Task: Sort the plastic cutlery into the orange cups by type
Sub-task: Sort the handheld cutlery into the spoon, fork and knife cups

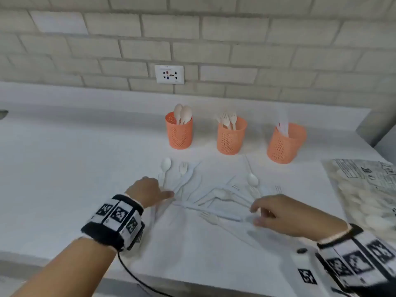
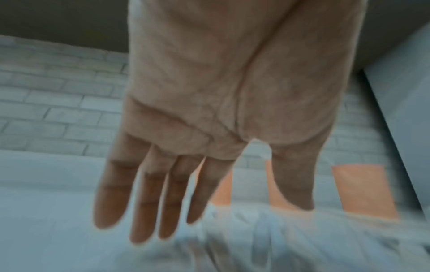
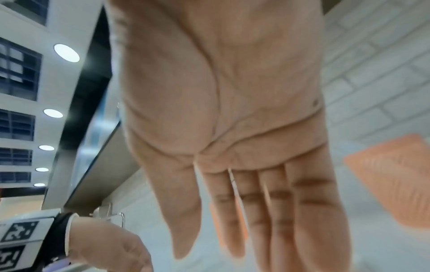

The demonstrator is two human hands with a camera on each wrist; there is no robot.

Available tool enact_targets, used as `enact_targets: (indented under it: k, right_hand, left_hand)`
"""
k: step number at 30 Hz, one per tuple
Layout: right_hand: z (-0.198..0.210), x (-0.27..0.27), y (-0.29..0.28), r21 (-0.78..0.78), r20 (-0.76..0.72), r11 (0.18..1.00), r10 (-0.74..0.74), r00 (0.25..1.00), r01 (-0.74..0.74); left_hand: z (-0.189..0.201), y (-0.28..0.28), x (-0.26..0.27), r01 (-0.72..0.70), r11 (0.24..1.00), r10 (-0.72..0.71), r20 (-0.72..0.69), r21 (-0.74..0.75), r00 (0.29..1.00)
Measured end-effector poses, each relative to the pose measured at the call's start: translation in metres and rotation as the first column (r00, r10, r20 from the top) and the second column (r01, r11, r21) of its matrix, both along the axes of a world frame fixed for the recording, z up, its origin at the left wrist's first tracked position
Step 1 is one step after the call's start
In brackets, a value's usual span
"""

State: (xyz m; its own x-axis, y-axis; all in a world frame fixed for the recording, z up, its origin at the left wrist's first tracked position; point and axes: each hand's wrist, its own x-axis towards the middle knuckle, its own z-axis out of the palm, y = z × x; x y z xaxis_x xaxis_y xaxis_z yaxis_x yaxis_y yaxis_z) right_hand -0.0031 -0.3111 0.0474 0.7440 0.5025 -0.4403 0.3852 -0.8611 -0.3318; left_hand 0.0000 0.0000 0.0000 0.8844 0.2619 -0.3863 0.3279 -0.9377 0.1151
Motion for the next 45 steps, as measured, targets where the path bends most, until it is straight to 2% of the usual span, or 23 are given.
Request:
enact_targets:
  k: [2, 4, 6, 10, 12, 19, 24, 26, 33, 37, 40, 45]
  right_hand:
    - [-0.005, 0.018, 0.023, -0.046, 0.070, 0.997, -0.055, 0.996, 0.058]
    - [-0.012, 0.028, 0.043, -0.119, 0.107, 0.990, -0.058, 0.993, 0.071]
    - [-0.026, 0.032, 0.054, -0.189, 0.094, 0.977, -0.078, 0.993, 0.095]
    - [-0.039, 0.029, 0.064, -0.308, 0.118, 0.949, -0.023, 0.993, 0.058]
    - [-0.044, 0.027, 0.068, -0.336, 0.122, 0.941, -0.007, 0.993, 0.048]
    - [-0.050, 0.042, 0.068, -0.193, 0.226, 0.974, -0.071, 0.972, 0.116]
    - [-0.061, 0.050, 0.064, -0.154, 0.211, 0.980, -0.093, 0.973, 0.127]
    - [-0.062, 0.052, 0.063, -0.178, 0.209, 0.977, -0.078, 0.975, 0.116]
    - [-0.050, 0.053, 0.052, -0.285, 0.164, 0.956, -0.028, 0.986, 0.074]
    - [-0.026, 0.052, 0.037, -0.267, 0.126, 0.961, -0.032, 0.991, 0.065]
    - [-0.015, 0.056, 0.026, -0.201, 0.110, 0.972, -0.100, 0.989, 0.121]
    - [-0.011, 0.056, 0.026, 0.029, -0.029, 0.963, -0.269, 0.963, 0.269]
  left_hand:
    - [-0.005, -0.008, 0.007, -0.061, 0.996, 0.063, -0.026, 0.068, 0.998]
    - [-0.005, -0.021, 0.013, -0.085, 0.994, 0.086, -0.013, 0.061, 0.996]
    - [-0.007, -0.033, 0.021, -0.051, 0.997, 0.051, -0.005, 0.061, 0.999]
    - [-0.008, -0.051, 0.033, 0.067, 0.982, -0.064, -0.024, 0.179, 0.998]
    - [-0.007, -0.057, 0.038, 0.099, 0.980, -0.094, -0.034, 0.175, 0.995]
    - [0.002, -0.054, 0.059, 0.153, 0.988, -0.153, -0.006, -0.007, 0.988]
    - [-0.002, -0.063, 0.063, 0.165, 0.986, -0.167, 0.047, 0.036, 0.985]
    - [-0.002, -0.066, 0.064, 0.192, 0.977, -0.196, 0.037, 0.091, 0.980]
    - [0.005, -0.067, 0.068, 0.290, 0.953, -0.290, -0.013, 0.081, 0.957]
    - [0.000, -0.065, 0.066, 0.270, 0.962, -0.268, -0.056, 0.045, 0.962]
    - [0.001, -0.062, 0.065, 0.230, 0.973, -0.230, -0.027, -0.017, 0.973]
    - [0.004, -0.057, 0.059, 0.112, 0.976, -0.102, 0.061, -0.185, 0.993]
